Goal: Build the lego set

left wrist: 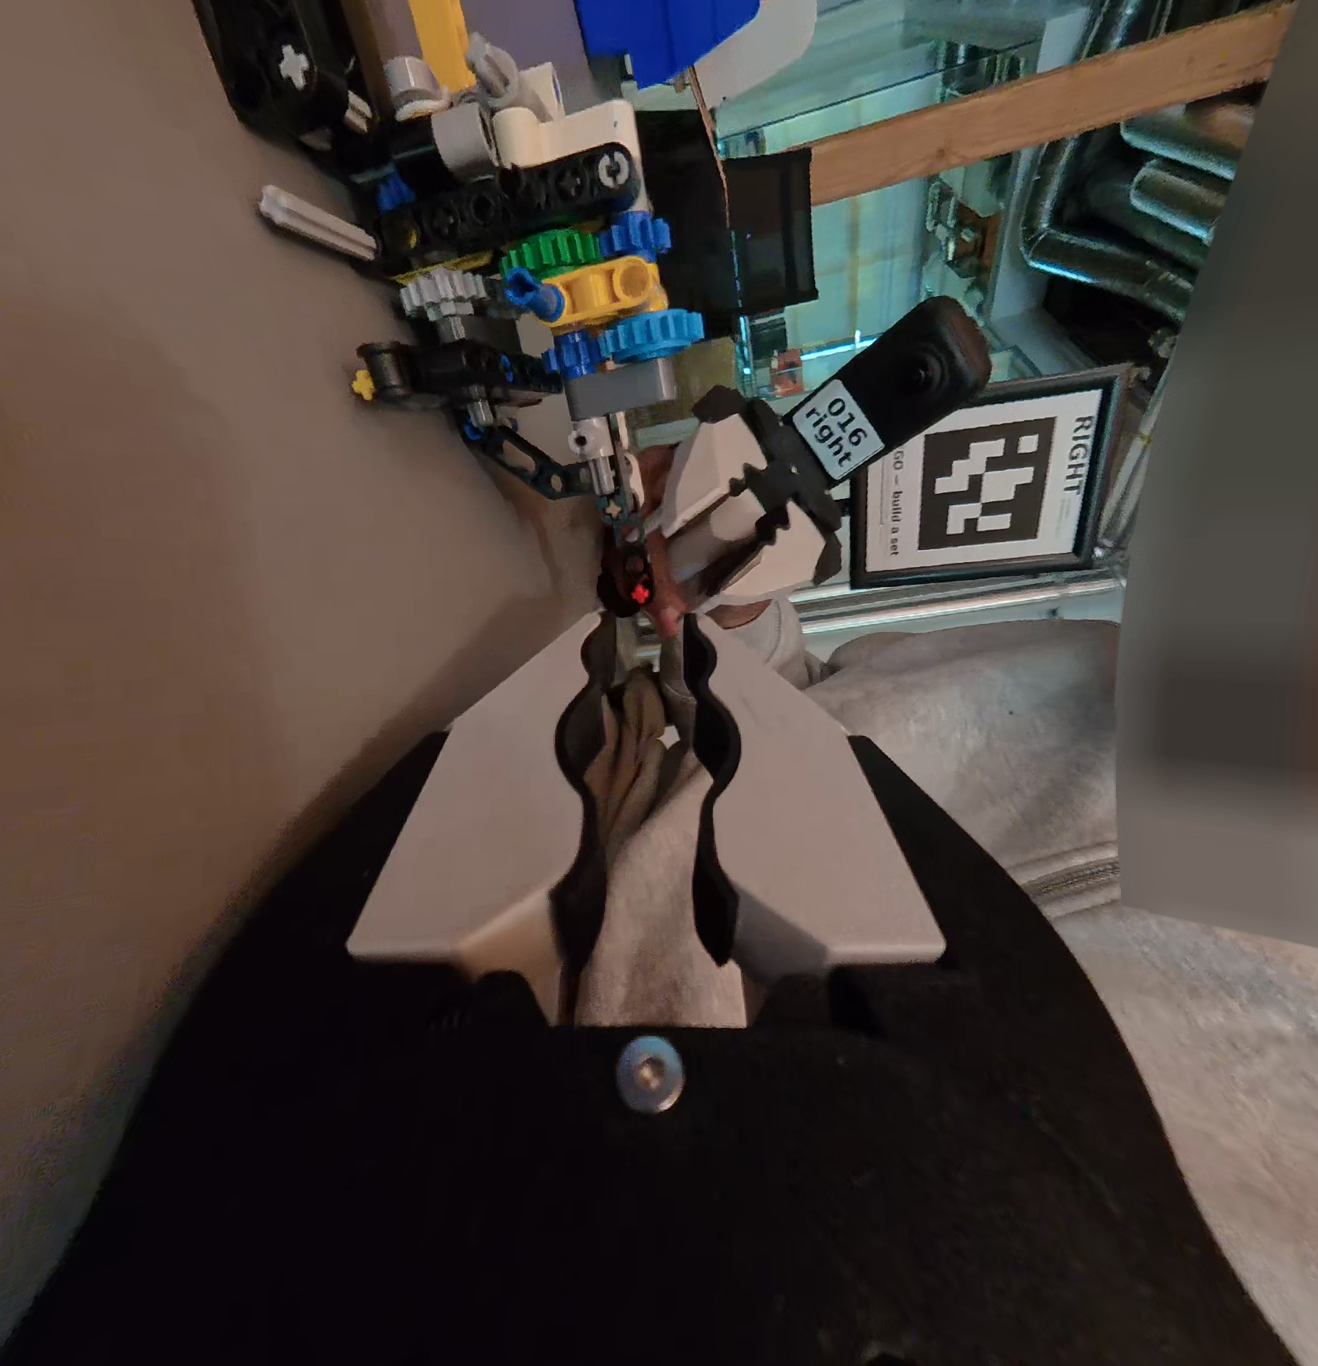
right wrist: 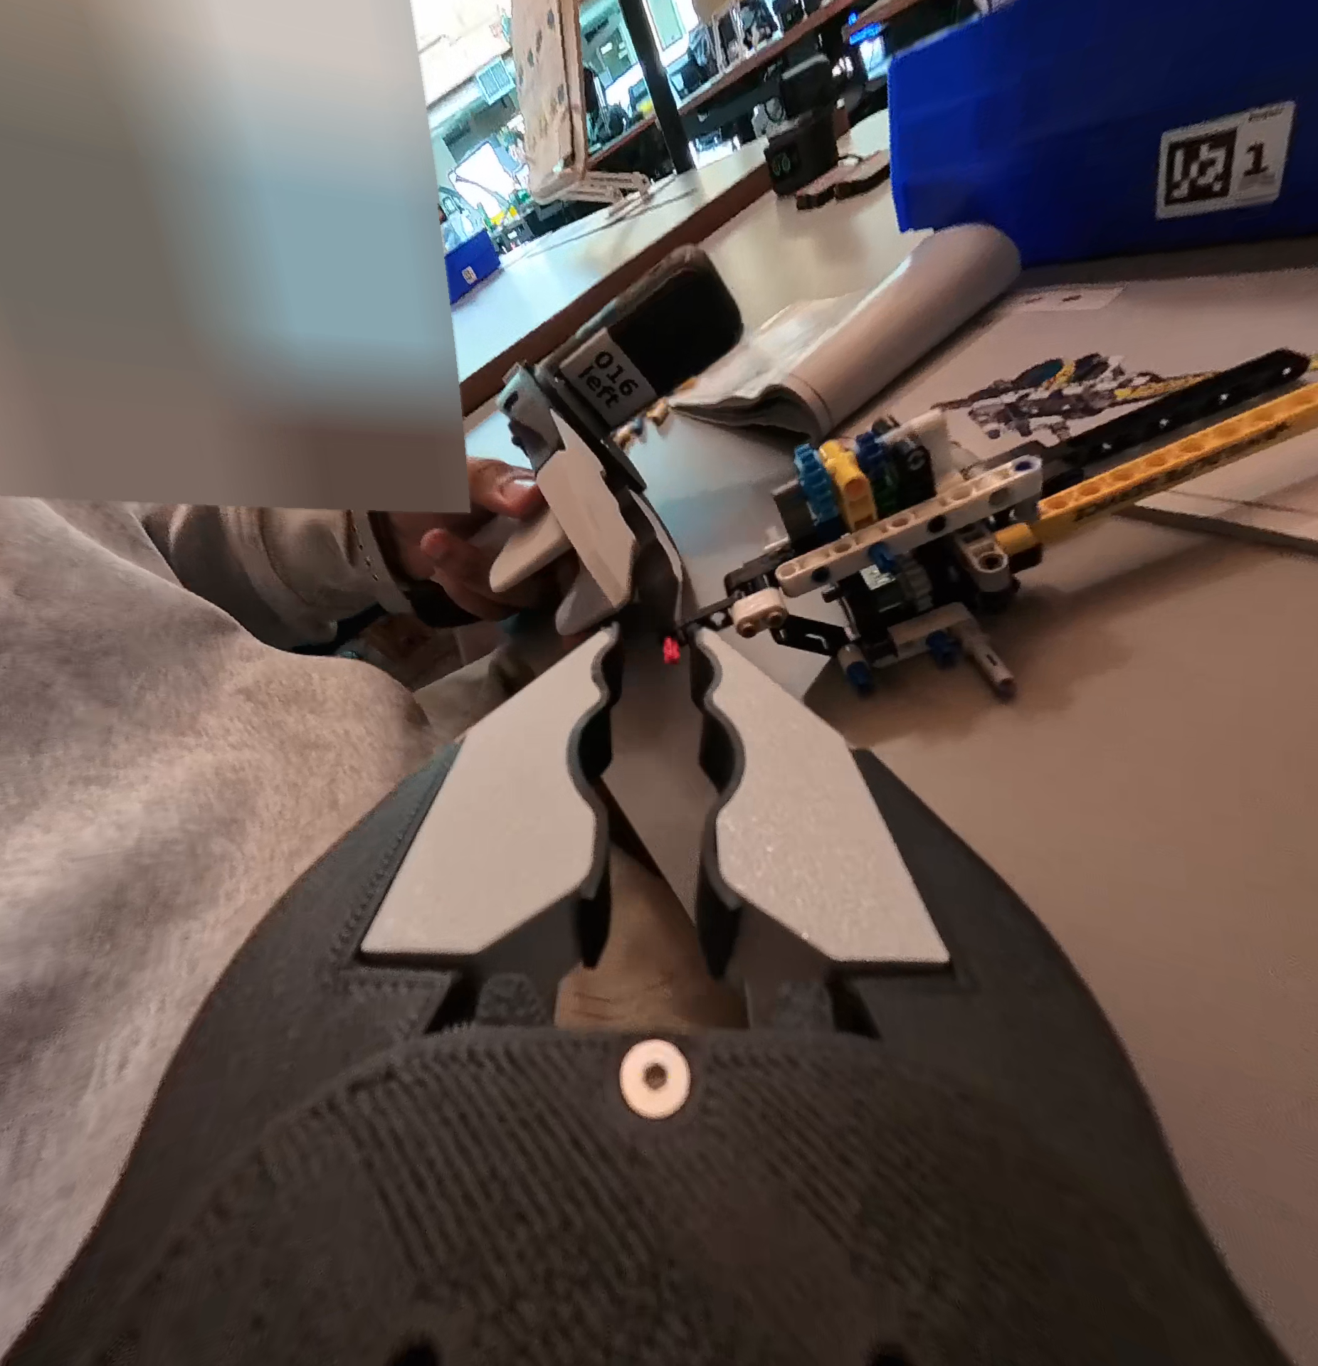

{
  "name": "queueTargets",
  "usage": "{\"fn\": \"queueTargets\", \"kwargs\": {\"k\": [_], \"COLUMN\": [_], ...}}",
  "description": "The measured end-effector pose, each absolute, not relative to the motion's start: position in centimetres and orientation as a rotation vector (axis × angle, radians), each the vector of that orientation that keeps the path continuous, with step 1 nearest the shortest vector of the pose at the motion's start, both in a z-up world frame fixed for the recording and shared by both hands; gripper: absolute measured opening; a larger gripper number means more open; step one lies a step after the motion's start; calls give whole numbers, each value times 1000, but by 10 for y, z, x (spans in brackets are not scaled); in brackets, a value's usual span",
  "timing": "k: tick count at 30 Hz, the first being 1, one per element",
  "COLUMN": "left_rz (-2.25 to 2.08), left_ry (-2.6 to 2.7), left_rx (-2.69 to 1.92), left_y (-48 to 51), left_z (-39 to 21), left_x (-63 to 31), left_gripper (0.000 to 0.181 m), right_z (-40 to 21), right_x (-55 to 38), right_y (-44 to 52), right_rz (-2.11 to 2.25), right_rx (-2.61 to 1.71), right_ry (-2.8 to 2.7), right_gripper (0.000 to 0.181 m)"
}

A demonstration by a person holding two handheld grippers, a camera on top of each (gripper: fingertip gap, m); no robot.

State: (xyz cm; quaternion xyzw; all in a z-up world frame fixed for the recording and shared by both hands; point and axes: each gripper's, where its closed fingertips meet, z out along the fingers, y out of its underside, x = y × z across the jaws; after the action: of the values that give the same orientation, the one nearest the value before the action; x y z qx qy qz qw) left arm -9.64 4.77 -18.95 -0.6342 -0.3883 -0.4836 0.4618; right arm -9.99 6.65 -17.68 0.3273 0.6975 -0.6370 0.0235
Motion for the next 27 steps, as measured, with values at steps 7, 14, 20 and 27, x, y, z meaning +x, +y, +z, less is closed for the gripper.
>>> {"fn": "queueTargets", "kwargs": {"k": [7, 14, 20, 27], "left_rz": [-870, -585, -531, -421], "left_ry": [-879, -817, -789, -762], "left_rx": [-1600, -1587, -1559, -1636], "left_y": [44, 38, 35, 38], "left_z": [-186, -177, -171, -177], "left_x": [-102, -111, -112, -109], "left_gripper": [23, 28, 32, 37], "right_z": [-146, -132, -131, -135], "right_x": [-100, -112, -118, -121], "right_y": [74, 86, 88, 90], "right_rz": [-2143, -2283, -2291, -2276], "right_rx": [910, 970, 1014, 1055], "right_ry": [2178, 2204, 2211, 2267], "right_gripper": [16, 18, 21, 23]}}
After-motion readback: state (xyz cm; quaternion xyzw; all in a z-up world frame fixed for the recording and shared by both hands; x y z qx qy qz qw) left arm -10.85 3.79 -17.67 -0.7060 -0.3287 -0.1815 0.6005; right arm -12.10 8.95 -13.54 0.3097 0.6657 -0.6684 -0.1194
